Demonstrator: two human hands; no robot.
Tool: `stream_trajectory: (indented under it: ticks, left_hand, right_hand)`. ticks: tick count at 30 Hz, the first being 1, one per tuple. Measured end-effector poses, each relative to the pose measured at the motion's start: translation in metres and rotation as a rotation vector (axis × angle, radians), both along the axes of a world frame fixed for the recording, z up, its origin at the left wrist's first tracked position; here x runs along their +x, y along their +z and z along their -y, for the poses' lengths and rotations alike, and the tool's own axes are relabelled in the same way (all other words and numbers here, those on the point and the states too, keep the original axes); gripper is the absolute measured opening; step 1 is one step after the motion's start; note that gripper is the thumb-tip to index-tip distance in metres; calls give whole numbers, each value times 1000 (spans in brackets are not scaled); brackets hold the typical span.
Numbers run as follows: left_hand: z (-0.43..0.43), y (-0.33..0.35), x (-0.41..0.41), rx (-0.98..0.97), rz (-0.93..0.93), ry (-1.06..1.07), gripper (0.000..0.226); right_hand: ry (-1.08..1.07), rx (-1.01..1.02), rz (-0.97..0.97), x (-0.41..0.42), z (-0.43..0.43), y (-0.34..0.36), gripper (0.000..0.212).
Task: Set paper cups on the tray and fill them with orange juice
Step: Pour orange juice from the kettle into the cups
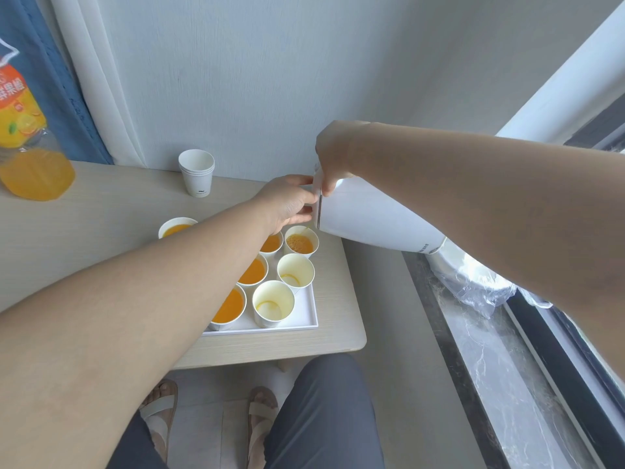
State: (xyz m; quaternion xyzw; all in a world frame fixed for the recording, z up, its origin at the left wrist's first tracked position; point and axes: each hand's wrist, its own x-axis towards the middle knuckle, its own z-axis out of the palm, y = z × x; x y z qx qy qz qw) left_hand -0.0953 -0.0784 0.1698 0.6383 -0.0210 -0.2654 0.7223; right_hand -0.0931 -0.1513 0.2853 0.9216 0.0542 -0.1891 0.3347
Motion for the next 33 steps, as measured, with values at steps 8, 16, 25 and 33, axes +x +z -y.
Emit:
stream_trajectory:
  ticks: [8, 16, 25, 33]
  left_hand:
    - [-2, -2, -1, 12, -3, 5, 41]
    - [-6, -2, -4, 16, -4, 5, 42]
    - [-14, -4, -7, 30, 2, 8, 42]
    - [-19, -14, -3, 46, -29, 22, 46]
  right_hand:
    - [-124, 239, 35, -4, 2, 5, 48]
    - [-158, 296, 42, -2, 1, 0, 51]
    - [-141, 369, 10, 3, -2, -8, 57]
    - [37, 111, 6, 13, -10, -29, 35]
